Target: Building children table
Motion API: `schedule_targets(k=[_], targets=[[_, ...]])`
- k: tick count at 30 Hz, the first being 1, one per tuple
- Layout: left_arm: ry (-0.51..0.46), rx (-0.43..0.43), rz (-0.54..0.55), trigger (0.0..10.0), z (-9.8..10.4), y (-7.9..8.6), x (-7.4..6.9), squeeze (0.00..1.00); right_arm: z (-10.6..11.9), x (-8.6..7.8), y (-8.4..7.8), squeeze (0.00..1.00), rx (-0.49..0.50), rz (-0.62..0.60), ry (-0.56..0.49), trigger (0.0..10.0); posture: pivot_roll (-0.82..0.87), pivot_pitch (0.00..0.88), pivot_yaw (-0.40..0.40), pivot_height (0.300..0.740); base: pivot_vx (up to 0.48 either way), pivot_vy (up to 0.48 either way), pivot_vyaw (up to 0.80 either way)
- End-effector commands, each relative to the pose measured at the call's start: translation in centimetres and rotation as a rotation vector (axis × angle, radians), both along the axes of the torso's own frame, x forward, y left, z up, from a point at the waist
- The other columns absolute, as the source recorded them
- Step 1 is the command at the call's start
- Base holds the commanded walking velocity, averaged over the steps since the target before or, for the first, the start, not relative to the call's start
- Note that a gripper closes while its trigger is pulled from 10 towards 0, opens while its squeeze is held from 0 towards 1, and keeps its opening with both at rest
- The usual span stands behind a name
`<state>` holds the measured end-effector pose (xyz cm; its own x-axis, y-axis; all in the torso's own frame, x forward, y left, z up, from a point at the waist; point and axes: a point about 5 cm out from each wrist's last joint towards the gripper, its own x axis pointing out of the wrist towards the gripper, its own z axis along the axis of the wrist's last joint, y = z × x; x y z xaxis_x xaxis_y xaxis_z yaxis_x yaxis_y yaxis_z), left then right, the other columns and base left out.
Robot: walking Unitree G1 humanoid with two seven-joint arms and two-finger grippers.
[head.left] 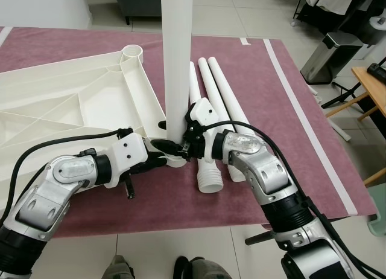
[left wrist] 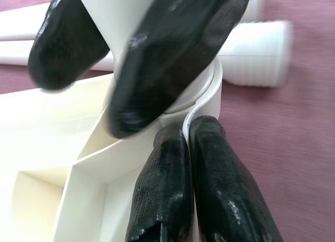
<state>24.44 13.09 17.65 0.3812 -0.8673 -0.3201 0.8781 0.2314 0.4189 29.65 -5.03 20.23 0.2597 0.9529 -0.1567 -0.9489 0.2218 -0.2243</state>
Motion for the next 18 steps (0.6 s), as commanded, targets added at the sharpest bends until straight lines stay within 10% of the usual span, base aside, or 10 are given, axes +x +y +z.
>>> schedule_targets(k=[1,2,3,4,6,11,18], targets=[[0.04,0.006,-0.236,0.0,0.5,-1.5,-1.8,0.0,-0.3,-0.9,1.0,0.0,-0.019,0.127,0.038,10.0,0.14,0.151,-0.083,0.74,0.0,0.0,0.0],[0.048,0.011,-0.252,0.0,0.5,-1.5,-2.2,0.0,-0.5,-1.0,0.9,0.0,-0.033,0.159,0.05,10.0,0.15,0.15,-0.083,0.74,0.0,0.0,0.0],[0.059,0.01,-0.27,0.0,0.5,-1.7,-2.7,0.0,-0.8,-1.1,0.8,0.0,-0.045,0.187,0.067,4.7,0.15,0.151,-0.083,0.74,0.0,0.0,0.0],[0.059,0.01,-0.27,0.0,0.5,-1.7,-2.7,0.0,-0.8,-1.1,0.8,0.0,-0.045,0.187,0.067,4.7,0.15,0.151,-0.083,0.74,0.0,0.0,0.0],[0.069,0.008,-0.283,0.0,0.5,-1.9,-3.1,0.0,-1.1,-1.3,0.7,0.0,-0.049,0.214,0.086,0.0,0.15,0.151,-0.081,0.74,0.0,0.0,0.0],[0.068,0.007,-0.278,0.0,0.5,-1.9,-3.0,0.0,-1.2,-1.2,0.8,0.0,-0.046,0.193,0.097,0.0,0.15,0.151,-0.081,0.74,0.0,0.0,0.0],[0.004,-0.036,-0.098,0.0,1.2,-1.6,0.3,0.0,-3.1,1.5,1.5,0.0,-0.056,-0.163,0.123,0.0,0.14,0.153,-0.072,0.74,0.0,0.0,0.0]])
